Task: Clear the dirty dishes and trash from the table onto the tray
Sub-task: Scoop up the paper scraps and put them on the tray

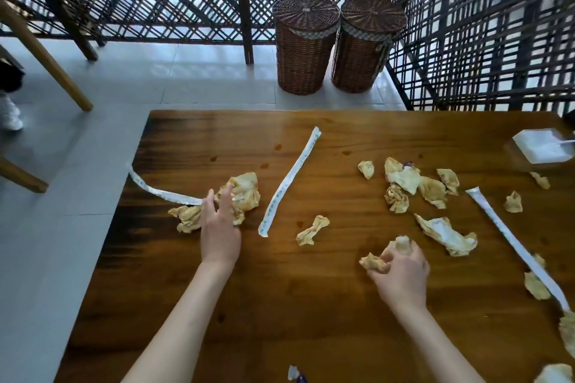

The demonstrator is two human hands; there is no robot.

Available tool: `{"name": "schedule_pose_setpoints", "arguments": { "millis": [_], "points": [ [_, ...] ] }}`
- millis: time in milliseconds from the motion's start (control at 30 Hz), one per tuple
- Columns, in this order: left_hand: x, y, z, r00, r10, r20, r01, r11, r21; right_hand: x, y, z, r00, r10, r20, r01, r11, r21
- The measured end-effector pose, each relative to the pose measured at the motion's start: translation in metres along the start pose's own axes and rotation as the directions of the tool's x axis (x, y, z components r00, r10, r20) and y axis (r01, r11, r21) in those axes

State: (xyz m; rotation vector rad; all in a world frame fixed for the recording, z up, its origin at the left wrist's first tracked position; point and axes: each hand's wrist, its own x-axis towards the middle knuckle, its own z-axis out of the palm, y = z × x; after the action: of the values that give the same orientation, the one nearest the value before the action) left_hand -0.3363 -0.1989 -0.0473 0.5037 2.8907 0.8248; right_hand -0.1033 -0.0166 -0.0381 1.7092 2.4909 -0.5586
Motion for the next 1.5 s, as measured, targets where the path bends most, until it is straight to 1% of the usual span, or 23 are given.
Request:
{"name": "schedule_pose_setpoints", "arguments": {
  "millis": [100,167,200,300,400,533,600,667,733,800,867,900,1000,1067,1100,1167,1233,1300,1367,1500],
  "points": [
    [0.014,-0.003,0.003,0.993,-0.1,0.06,0.087,0.979,0.186,0.005,0.0,0.003,0.997,-0.026,0.067,0.024,0.999,0.045],
    [0.019,-0.007,0.003,0.978,-0.171,0.119,0.122,0.933,0.339,0.006,-0.002,0.006,0.996,-0.036,0.079,0.031,0.998,0.062],
    [0.021,-0.009,0.003,0.971,-0.194,0.142,0.128,0.918,0.376,0.006,-0.003,0.007,0.997,-0.04,0.073,0.036,0.998,0.059],
    [0.023,-0.016,0.002,0.959,-0.221,0.18,0.132,0.904,0.407,0.005,-0.007,0.011,0.997,-0.061,0.044,0.058,0.996,0.067],
    [0.021,-0.019,0.0,0.965,-0.204,0.164,0.114,0.891,0.44,0.002,-0.009,0.01,0.997,-0.081,0.019,0.08,0.993,0.082],
    [0.014,-0.019,-0.001,0.992,-0.094,0.085,0.056,0.929,0.365,-0.003,-0.01,0.01,0.995,-0.096,-0.012,0.097,0.988,0.116],
    [0.007,-0.018,-0.001,0.999,-0.03,0.025,0.024,0.973,0.229,-0.004,-0.013,0.009,0.995,-0.1,-0.028,0.103,0.984,0.147],
    [0.0,-0.017,-0.005,0.998,0.017,-0.066,-0.011,0.996,0.085,-0.005,-0.017,0.009,0.99,-0.134,-0.044,0.139,0.974,0.177],
    [-0.006,-0.021,-0.011,0.986,0.064,-0.155,-0.064,0.998,0.005,-0.006,-0.024,0.008,0.983,-0.176,-0.052,0.183,0.96,0.213],
    [-0.01,-0.029,-0.017,0.976,0.091,-0.196,-0.099,0.995,-0.031,-0.006,-0.033,0.01,0.981,-0.191,-0.036,0.194,0.95,0.245],
    [-0.01,-0.039,-0.023,0.982,0.063,-0.179,-0.07,0.997,-0.034,-0.007,-0.044,0.012,0.98,-0.2,-0.005,0.194,0.941,0.276],
    [-0.01,-0.043,-0.025,0.988,0.019,-0.15,-0.022,1.0,-0.017,-0.006,-0.05,0.014,0.975,-0.221,0.007,0.211,0.937,0.278],
    [-0.009,-0.054,-0.024,0.987,-0.153,-0.043,0.157,0.978,0.138,-0.004,-0.068,0.017,0.932,-0.362,0.015,0.353,0.917,0.184],
    [-0.01,-0.059,-0.023,0.974,-0.224,0.024,0.212,0.947,0.243,-0.003,-0.078,0.02,0.901,-0.432,0.033,0.426,0.896,0.125],
    [-0.011,-0.061,-0.022,0.968,-0.246,0.053,0.224,0.939,0.263,-0.003,-0.084,0.022,0.89,-0.454,0.053,0.446,0.888,0.116],
    [-0.014,-0.064,-0.019,0.971,-0.234,0.059,0.211,0.942,0.261,-0.003,-0.091,0.027,0.872,-0.473,0.123,0.457,0.879,0.137],
    [-0.018,-0.065,-0.018,0.984,-0.177,0.01,0.169,0.957,0.237,-0.003,-0.094,0.033,0.855,-0.477,0.206,0.454,0.878,0.149],
    [-0.021,-0.066,-0.017,0.989,-0.147,-0.024,0.149,0.965,0.214,-0.003,-0.094,0.039,0.841,-0.474,0.261,0.458,0.88,0.125],
    [-0.023,-0.063,-0.016,0.988,-0.148,-0.034,0.152,0.968,0.197,-0.003,-0.093,0.042,0.838,-0.484,0.253,0.472,0.875,0.111],
    [-0.024,-0.053,-0.016,0.979,-0.2,-0.041,0.204,0.966,0.159,-0.006,-0.088,0.041,0.829,-0.542,0.137,0.531,0.84,0.111]
  ]
}}
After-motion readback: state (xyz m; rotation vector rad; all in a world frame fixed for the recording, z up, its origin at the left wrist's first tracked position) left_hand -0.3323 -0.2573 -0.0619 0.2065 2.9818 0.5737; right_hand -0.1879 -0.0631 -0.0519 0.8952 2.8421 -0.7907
